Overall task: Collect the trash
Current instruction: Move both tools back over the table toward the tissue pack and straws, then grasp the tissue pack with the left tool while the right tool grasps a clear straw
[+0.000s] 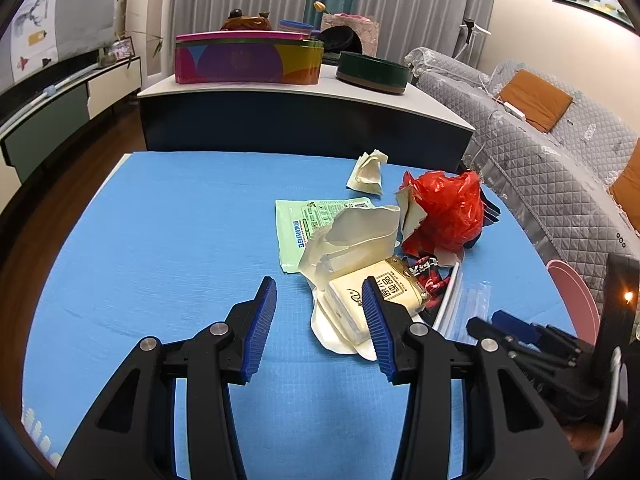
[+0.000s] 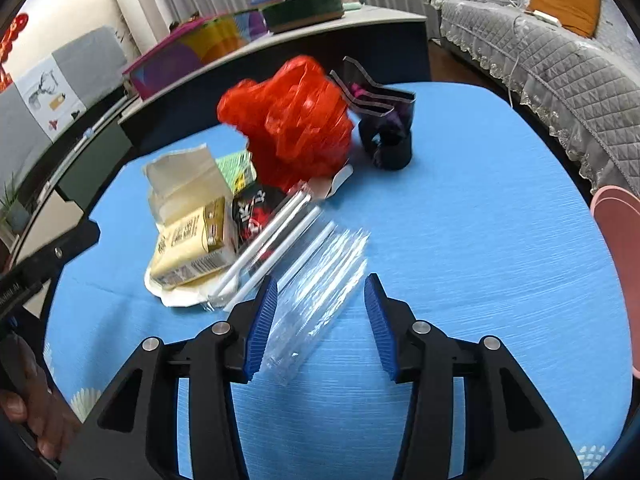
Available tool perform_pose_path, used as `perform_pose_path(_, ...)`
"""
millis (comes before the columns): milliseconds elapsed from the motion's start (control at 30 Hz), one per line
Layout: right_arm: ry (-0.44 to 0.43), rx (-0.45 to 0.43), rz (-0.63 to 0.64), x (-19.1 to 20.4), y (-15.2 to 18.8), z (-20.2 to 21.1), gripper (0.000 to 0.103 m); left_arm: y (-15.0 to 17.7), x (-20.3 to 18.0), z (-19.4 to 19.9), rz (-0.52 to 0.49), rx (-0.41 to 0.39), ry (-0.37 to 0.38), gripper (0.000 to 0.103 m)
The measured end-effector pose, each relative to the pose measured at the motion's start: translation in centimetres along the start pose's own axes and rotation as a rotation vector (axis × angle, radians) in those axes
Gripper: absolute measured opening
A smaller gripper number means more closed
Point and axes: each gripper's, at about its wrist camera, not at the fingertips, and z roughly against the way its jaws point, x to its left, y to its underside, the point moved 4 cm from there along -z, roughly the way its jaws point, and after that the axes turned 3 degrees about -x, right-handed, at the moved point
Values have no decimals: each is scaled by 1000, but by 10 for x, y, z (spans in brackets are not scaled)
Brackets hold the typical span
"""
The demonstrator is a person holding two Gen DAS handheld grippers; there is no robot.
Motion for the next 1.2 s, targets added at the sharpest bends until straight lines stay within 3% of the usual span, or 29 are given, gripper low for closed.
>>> perform_pose_path(67,3,15,6,1,2,-2,46,0,-1,-3,5,5,4,45)
perform_pose_path(200,31,24,31,0,3,-3,36,2,-9,-12,16,23,15,58)
perform_pose_path(333,39,32,25,-8,2,-3,18,5,-24,-25,20,51,19,70)
perform_pose_path(400,40,39,25,-14,1,-3,3,8,-32,-32,20,65,8,71)
perform_pose_path(633,94,14,42,-27,-3,4,1,14,-42,-55,73,102,-48,78)
perform_pose_path(867,160,-14,35,-49,-9,12,1,17,-53,-70,59,145,-81,84)
perform_pose_path(1000,144,-5,22,-55,-8,13,7,22,-57,-78,49,175,-107,84)
perform_pose_path(1067,127,21,20,-55,-5,9,26,23,-58,-79,40,178,-120,84)
perform_pose_path(1100,129,32,25,-54,-4,8,45,23,-58,-78,40,174,-119,83)
perform_pose_path(1200,128,35,52,-48,0,8,49,21,-56,-76,36,169,-122,78)
